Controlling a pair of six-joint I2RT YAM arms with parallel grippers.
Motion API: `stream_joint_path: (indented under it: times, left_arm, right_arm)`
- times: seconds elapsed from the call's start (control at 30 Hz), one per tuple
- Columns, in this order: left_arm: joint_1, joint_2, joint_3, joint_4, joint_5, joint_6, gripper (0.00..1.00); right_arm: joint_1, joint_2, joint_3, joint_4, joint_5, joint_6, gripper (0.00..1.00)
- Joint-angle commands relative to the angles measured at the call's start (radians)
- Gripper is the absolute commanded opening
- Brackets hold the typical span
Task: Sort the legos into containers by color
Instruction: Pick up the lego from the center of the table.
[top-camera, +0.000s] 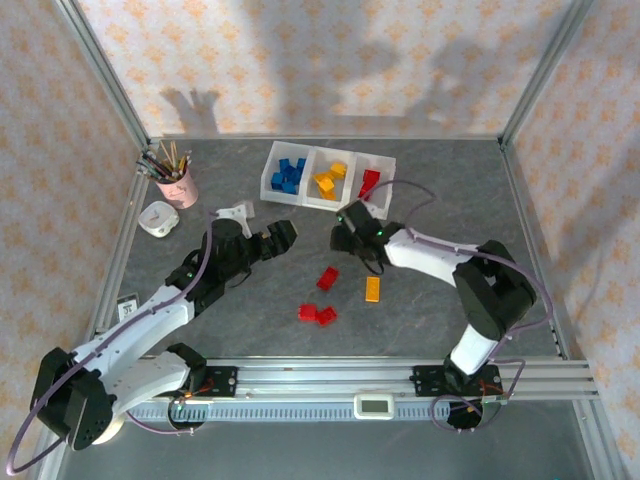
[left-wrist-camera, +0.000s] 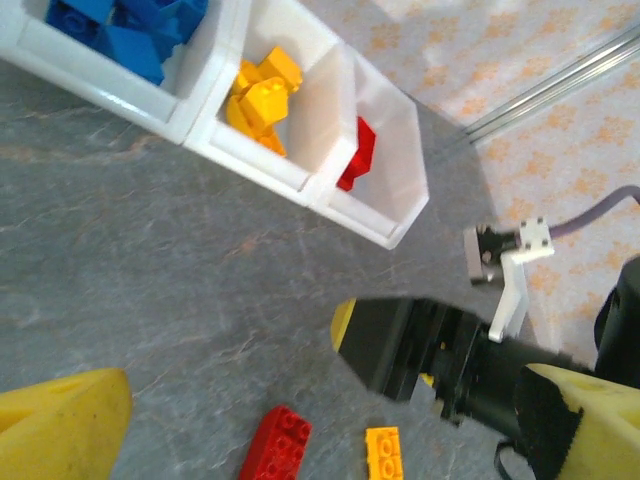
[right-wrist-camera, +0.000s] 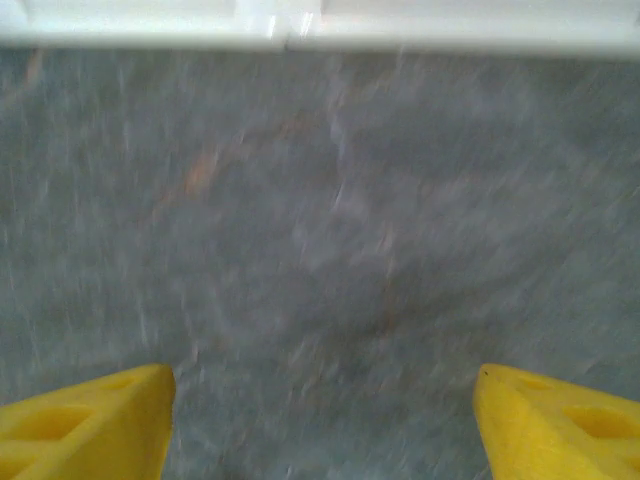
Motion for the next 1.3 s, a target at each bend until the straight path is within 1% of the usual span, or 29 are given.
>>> stream_joint_path:
  times: [0.0, 0.13, 0.33, 0.43, 0.53, 0.77, 1.0, 1.13, 1.27]
  left_arm:
    - [0.008, -0.048, -0.033, -0.044, -0.038, -0.006, 0.99]
    - [0.008, -0.086, -0.069, -0.047, -0.049, -0.026, 0.99]
    - [0.008, -0.11, -0.095, -0.052, -0.046, -0.044, 0.99]
    - [0.009, -0.12, -0.104, -0.056, -0.052, -0.045, 0.99]
    - [0.009, -0.125, -0.11, -0.057, -0.051, -0.047, 0.99]
    - [0.009, -0.125, -0.113, -0.062, -0.048, -0.046, 0.99]
    - [0.009, -0.114, -0.106, -0.052, -0.04, -0.044, 0.99]
    - [0.01, -0.113, -0.101, -0.053, -0.04, -0.042, 0.99]
    - [0.009, -0.114, -0.095, -0.061, -0.04, -0.037, 0.99]
  right_arm:
    - [0.055, -0.044, -0.06, 0.034, 0.052, 0.118, 0.79]
    - [0.132, -0.014, -0.075, 0.054, 0.083, 0.174, 0.79]
    - [0.185, 0.056, -0.045, 0.071, 0.087, 0.195, 0.77]
    - [0.206, 0.089, -0.02, 0.062, 0.096, 0.196, 0.74]
    - [0.219, 0.11, -0.011, 0.062, 0.103, 0.196, 0.69]
    - [0.226, 0.134, -0.001, 0.056, 0.114, 0.182, 0.52]
    - [0.227, 0.129, 0.021, 0.056, 0.14, 0.148, 0.32]
    - [0.227, 0.133, 0.041, 0.058, 0.143, 0.131, 0.26]
    - [0.224, 0.131, 0.068, 0.047, 0.143, 0.109, 0.24]
